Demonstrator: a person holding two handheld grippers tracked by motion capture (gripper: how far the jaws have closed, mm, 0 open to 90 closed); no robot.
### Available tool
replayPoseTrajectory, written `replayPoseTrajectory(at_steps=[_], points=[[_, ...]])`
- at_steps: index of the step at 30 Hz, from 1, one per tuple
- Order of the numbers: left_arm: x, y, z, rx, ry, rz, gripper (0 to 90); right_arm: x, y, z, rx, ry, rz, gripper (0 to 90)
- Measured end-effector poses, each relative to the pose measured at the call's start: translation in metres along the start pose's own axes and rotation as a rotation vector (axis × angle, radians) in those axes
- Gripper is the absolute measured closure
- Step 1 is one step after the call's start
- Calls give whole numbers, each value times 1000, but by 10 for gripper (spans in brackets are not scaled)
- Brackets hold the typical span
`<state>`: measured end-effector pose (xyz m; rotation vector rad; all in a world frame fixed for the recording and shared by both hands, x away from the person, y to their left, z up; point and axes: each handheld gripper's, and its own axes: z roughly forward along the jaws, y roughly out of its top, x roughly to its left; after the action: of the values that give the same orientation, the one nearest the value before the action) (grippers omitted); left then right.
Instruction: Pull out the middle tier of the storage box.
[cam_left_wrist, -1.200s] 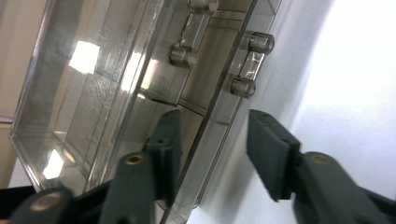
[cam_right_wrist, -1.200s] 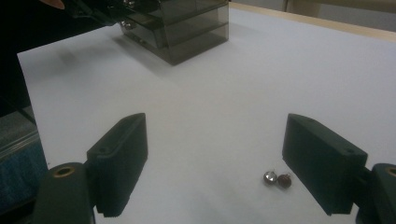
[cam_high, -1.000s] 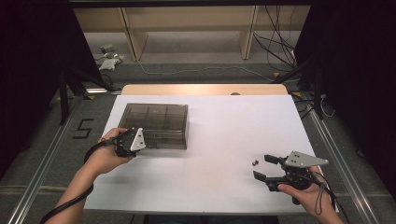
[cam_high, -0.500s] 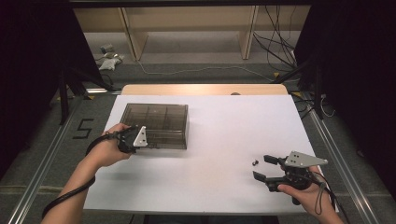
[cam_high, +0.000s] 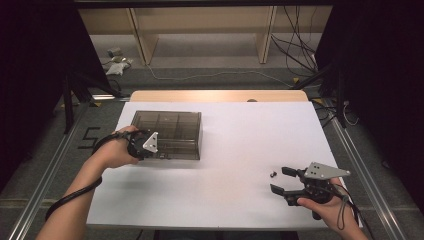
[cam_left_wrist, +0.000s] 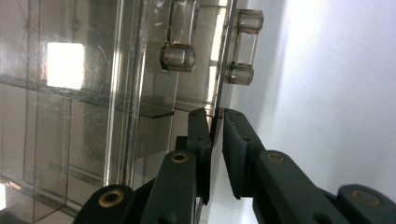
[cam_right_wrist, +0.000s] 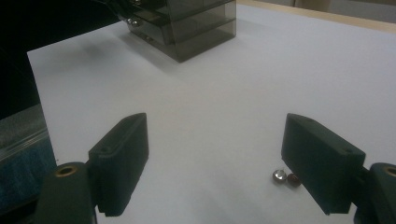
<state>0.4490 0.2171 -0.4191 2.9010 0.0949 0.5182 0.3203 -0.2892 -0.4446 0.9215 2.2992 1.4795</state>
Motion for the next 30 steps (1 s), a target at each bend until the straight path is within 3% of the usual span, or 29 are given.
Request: replayPoseTrajectory(at_steps=[5, 16, 30], points=[[1, 1, 0, -9, -25, 33, 841, 0, 0, 0, -1, 1, 3, 239], [-1, 1, -1, -3, -11, 71, 850, 0, 0, 0, 0, 0, 3, 239], [-11, -3, -5, -30, -20, 68, 852, 0, 0, 0, 0, -1, 3, 239]])
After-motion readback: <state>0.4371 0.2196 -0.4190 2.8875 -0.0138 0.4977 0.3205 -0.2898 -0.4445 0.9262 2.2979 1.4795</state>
